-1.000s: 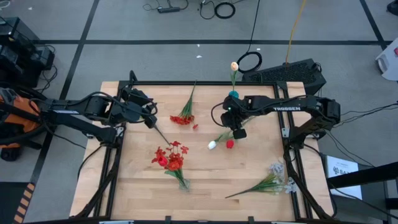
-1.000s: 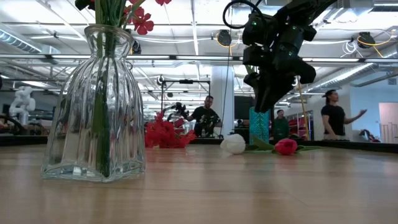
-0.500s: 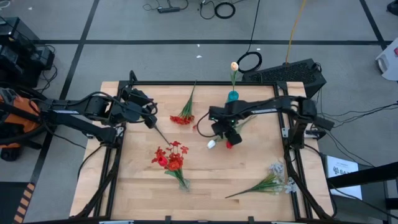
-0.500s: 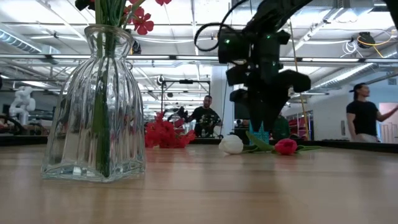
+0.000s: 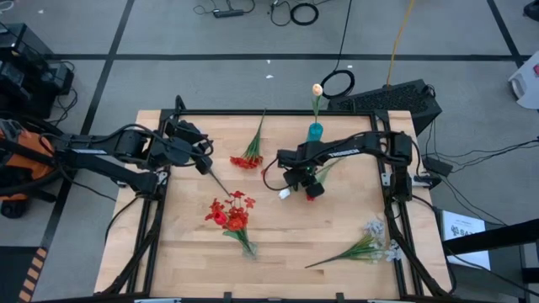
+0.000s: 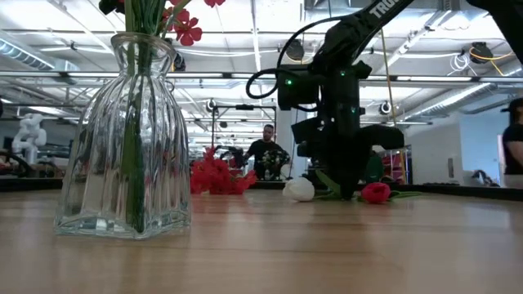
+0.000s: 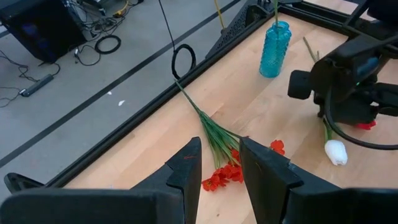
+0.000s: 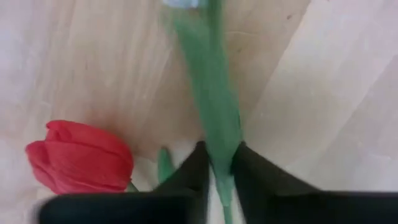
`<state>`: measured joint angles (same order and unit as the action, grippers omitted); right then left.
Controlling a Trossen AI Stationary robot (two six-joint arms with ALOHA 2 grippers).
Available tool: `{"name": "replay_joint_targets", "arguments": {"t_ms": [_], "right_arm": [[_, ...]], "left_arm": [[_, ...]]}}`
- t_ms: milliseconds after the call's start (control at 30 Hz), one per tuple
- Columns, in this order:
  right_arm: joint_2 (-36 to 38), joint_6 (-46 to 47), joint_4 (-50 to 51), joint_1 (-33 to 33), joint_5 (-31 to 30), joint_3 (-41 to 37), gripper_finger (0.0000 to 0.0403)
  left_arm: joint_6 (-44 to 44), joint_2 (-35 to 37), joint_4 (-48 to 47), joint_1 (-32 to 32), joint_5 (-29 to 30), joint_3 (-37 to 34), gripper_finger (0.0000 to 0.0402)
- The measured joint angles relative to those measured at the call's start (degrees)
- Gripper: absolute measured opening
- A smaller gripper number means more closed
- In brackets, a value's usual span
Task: Sort flowers into vase by color
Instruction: Put the white flower into the blue vase
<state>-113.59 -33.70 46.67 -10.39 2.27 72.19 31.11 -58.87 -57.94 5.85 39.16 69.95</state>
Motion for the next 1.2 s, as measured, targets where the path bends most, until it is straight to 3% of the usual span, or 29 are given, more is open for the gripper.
{"name": "replay_joint_targets", "arguments": {"t_ms": [67,200,667,800,900,1200], "right_arm": [[0.34,0.28,0.15,-0.02,0.75,-0.03,0.0017],[4.49,5.60,-1.01,-1.58,2.21,-0.49,0.0006],[41.83,18.26,-21.90,-14.21,3.54,-1.03,0.0001],[49.02,20.96,-36.49,-20.45,4.66,-5.95,0.0001],[52.14,26.00,-46.71,-25.97,10.09,-12.63,0.0001],[56.11,31.30,-59.44,-32.19,11.63,-24.69,0.0000]], "left_arm": [[-0.02,0.00,-0.01,0.00,0.00,0.00,0.0115],[-0.02,0.00,0.00,0.00,0.00,0.00,0.0115],[-0.02,0.00,0.02,0.02,0.01,0.00,0.0115],[-0.04,0.00,0.02,0.00,0.02,0.00,0.0115],[-0.04,0.00,0.03,0.02,0.02,0.00,0.0115],[-0.04,0.00,0.03,0.02,0.04,0.00,0.0115]]}}
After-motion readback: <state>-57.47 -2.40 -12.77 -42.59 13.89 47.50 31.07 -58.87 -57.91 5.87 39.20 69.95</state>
